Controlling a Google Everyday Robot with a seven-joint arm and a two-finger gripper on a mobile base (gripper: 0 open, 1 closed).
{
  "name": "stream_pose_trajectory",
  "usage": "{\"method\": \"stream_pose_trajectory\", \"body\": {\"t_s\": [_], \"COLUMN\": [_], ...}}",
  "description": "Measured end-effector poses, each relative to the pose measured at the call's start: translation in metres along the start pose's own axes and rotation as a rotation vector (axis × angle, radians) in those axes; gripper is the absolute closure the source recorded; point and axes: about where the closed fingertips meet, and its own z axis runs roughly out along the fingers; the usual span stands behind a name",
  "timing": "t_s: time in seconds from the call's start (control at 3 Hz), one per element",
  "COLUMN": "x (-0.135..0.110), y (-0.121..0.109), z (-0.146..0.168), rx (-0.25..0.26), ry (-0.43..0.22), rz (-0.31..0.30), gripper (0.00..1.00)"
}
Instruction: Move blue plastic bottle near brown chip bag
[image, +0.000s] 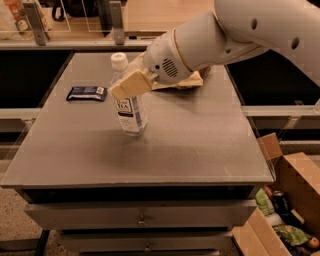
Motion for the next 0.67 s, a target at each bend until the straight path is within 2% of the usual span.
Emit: {"method": "stream_pose_trajectory", "body": {"t_s": [0.67], "x": [0.011], "y": [-0.080], "z": [-0.047], "rx": [0.104], "ry": [0.035], "rz": [0.056], "gripper": [1.00]}}
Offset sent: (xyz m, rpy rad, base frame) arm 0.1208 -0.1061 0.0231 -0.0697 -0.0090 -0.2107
